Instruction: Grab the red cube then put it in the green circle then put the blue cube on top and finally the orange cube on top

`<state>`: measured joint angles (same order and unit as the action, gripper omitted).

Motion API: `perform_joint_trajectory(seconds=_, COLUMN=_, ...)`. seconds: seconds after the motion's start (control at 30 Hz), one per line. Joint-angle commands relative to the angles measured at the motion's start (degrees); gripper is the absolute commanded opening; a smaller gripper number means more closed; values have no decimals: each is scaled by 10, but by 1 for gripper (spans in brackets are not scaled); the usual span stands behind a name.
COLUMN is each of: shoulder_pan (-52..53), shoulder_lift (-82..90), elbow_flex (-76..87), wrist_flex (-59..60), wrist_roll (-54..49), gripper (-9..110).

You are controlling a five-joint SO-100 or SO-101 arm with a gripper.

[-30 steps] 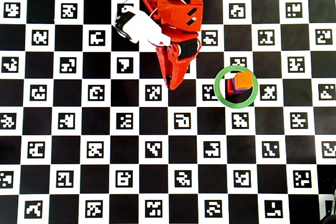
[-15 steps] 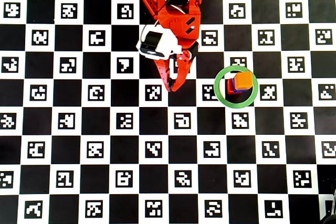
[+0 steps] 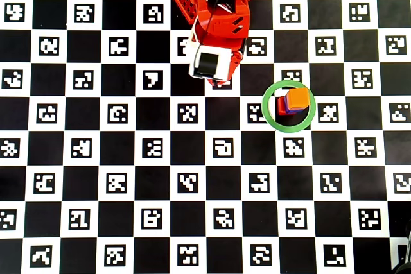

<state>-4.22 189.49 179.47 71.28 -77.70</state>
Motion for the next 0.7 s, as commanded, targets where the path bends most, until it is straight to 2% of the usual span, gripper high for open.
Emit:
perform_joint_trajectory(seconds=0.0, shoulder_pan=-4, shoulder_lift=30, elbow_flex=31, wrist_flex=50, wrist_roll=7, gripper=-6)
perform_joint_trajectory(seconds=0.67, shoulder_pan=0, shoulder_lift=30, elbow_flex=31, wrist_flex=51, wrist_roll=-3, gripper=-6)
